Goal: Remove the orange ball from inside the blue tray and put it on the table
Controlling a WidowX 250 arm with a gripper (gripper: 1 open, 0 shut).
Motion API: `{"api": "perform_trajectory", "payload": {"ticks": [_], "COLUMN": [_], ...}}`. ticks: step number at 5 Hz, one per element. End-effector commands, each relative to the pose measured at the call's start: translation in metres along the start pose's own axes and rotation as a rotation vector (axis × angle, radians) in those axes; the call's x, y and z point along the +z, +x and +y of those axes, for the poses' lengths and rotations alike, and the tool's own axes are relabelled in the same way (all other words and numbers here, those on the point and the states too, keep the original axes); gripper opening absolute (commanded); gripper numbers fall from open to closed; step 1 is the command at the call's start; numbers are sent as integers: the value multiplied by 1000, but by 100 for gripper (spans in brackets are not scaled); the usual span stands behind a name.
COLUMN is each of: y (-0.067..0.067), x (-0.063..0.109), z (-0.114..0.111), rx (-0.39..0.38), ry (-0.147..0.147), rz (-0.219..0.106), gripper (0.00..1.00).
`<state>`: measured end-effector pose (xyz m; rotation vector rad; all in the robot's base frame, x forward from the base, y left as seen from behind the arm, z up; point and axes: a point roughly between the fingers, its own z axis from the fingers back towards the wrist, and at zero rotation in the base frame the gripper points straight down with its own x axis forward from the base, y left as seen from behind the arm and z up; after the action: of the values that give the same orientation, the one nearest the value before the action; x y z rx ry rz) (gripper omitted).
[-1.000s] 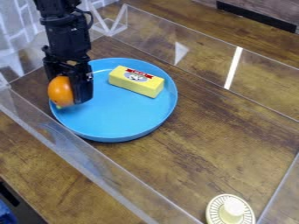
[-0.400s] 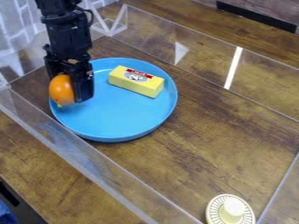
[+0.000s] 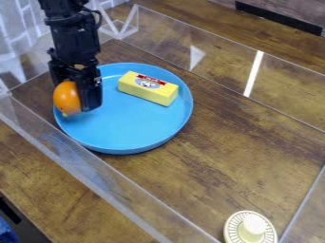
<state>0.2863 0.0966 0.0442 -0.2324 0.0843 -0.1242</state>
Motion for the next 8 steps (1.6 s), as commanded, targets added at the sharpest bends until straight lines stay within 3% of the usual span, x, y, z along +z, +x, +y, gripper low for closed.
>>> {"api": "perform_trajectory", "payload": {"ticks": [1,3,4,6,7,8], "y": [13,14,13,10,9,5], "x": [31,33,41,65,77,71], "z": [-8,-10,-6,20,34,44], "rx": [-53,-73,-79,-71,-45,-33], "ry": [57,58,68,117,120,133], "rz": [-88,-90,-94,-85,-84,-69], "gripper": [0,0,0,0,0,0]}}
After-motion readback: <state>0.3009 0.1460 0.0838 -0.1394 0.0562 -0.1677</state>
